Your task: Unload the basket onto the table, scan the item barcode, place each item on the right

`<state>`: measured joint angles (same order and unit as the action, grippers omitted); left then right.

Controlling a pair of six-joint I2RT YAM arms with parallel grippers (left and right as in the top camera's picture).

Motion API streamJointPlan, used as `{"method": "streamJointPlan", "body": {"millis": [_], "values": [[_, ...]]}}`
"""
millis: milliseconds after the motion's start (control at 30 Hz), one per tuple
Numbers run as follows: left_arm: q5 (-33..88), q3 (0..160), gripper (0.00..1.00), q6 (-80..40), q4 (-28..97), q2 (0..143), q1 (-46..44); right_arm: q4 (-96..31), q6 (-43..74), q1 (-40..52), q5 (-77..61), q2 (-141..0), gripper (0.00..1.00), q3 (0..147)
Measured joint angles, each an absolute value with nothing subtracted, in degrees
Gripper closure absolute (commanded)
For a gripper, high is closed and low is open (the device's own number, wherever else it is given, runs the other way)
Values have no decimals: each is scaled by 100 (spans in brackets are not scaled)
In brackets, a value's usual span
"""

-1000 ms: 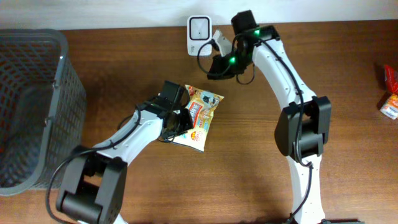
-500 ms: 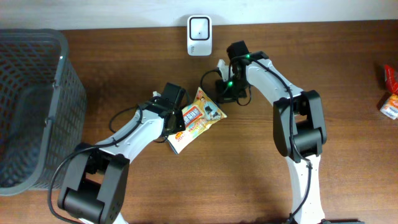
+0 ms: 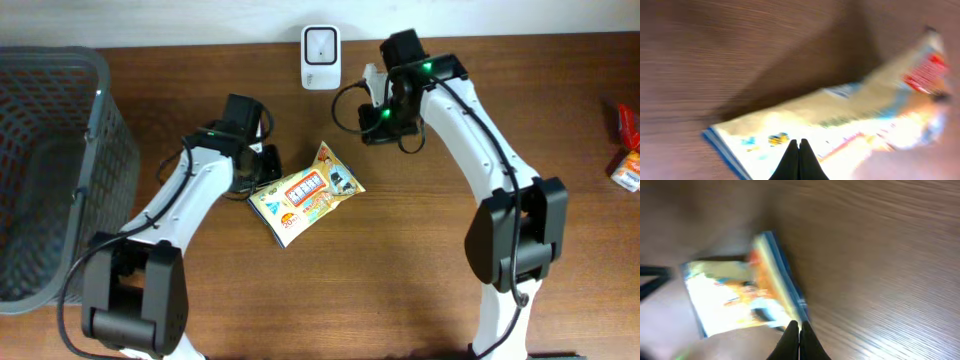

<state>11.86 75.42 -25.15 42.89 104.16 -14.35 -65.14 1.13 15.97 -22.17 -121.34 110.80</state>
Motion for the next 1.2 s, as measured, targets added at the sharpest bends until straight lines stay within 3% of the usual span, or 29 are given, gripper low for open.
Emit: {"method": "streamJointPlan", "body": {"millis": [200,567,900,1200], "values": [[2213,7568,100,-1870,4565,10390,-1057,-6556,-899,1608,-3594,-12145,96,11074],[2449,7531,100,-1778,5437,9533,-1100,-6298,-1328,2075,-3957,-12484,96,11039],[2311,6117,100,-2309,2930,9736,-1286,-5948,-1168,2176,-3754,-13257,96,11021],[1894,6042,100,-2366,2567,10558,-1297,-5933,-510,1905,-2851,-13694,96,11017]]}}
